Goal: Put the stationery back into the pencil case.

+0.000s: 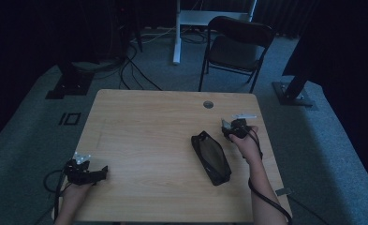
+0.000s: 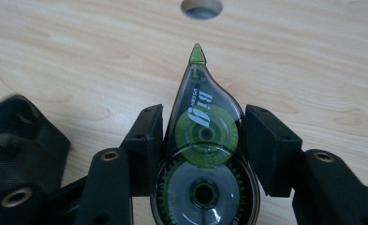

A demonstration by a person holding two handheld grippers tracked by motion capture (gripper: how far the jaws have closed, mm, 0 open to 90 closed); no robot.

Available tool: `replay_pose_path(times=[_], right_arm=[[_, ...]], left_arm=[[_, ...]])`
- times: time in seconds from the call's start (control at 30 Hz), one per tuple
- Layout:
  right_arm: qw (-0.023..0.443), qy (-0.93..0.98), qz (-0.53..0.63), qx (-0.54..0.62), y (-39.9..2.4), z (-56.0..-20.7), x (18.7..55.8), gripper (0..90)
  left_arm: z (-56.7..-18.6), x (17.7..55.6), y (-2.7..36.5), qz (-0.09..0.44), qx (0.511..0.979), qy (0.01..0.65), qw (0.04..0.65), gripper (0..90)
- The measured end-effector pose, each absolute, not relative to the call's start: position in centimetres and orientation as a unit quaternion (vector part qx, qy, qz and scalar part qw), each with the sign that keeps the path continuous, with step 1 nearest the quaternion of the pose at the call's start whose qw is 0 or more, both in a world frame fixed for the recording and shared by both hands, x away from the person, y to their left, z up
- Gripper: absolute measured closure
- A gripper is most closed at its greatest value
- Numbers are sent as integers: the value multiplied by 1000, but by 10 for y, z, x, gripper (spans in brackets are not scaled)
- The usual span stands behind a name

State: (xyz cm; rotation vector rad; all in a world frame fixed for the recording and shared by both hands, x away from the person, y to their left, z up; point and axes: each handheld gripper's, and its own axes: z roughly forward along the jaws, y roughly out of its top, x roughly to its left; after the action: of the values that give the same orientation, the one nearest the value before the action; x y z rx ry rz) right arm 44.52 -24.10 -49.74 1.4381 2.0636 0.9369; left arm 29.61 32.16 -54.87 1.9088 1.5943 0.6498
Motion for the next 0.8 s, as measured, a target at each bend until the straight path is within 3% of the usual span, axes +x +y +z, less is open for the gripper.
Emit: replay_pose_path(times=[0.37, 0.8], right_arm=[[238, 729, 366, 528, -246, -456, 417, 488], [240, 733, 398, 497, -220, -430, 376, 489]], left_arm=[[-549, 296, 322, 242, 713, 595, 282, 7], [-549, 296, 322, 242, 713, 595, 281, 7]])
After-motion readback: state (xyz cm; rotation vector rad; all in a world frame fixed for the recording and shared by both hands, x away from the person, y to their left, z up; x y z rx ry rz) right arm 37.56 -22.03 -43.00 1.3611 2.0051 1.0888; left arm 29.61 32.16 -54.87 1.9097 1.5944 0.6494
